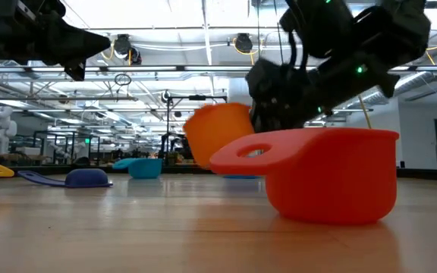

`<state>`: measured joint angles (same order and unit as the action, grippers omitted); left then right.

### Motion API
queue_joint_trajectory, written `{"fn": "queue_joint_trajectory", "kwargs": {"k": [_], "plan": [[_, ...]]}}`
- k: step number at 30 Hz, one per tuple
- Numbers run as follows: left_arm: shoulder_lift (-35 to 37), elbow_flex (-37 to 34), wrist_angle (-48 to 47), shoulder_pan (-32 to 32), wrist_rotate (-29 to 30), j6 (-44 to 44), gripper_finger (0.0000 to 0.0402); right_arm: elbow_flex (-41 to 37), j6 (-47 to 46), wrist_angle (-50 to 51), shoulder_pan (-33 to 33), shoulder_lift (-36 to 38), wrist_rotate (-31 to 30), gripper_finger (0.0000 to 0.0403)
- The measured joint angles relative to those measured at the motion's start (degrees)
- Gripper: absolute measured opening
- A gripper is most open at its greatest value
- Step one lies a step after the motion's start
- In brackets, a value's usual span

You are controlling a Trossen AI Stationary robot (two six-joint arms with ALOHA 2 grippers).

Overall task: Nest measuring cups in basket
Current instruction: Put the orange measuring cup into the white bin

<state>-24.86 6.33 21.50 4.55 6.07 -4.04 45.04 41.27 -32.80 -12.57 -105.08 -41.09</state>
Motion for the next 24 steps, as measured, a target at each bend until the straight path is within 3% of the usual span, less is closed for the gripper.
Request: {"fn": "queue_joint_trajectory", "kwargs": {"k": [6,9,15,24], "plan": [[0.0,0.0,2.3,0.1,-0.1,-1.7,0.0026,0.0,-2.9,-0.2,-3.2,2.5,-24.7,0.0002],[-0.2,0.3,3.1,0.6,-0.3,-2.5,0.0026,0.0,-3.5,0.7,-4.3,2.4,-32.4,0.0002],[-6.2,4.7,2.6,3.4,0.9,-2.1,0.0026,0.0,-14.8,5.3,-5.2,2.4,-37.1,0.0001],[-25.3,16.9,2.2,6.0,3.1,4.4,0.0026,0.0,-28.2,17.5,-3.6,2.4,-31.8,0.0001]]}}
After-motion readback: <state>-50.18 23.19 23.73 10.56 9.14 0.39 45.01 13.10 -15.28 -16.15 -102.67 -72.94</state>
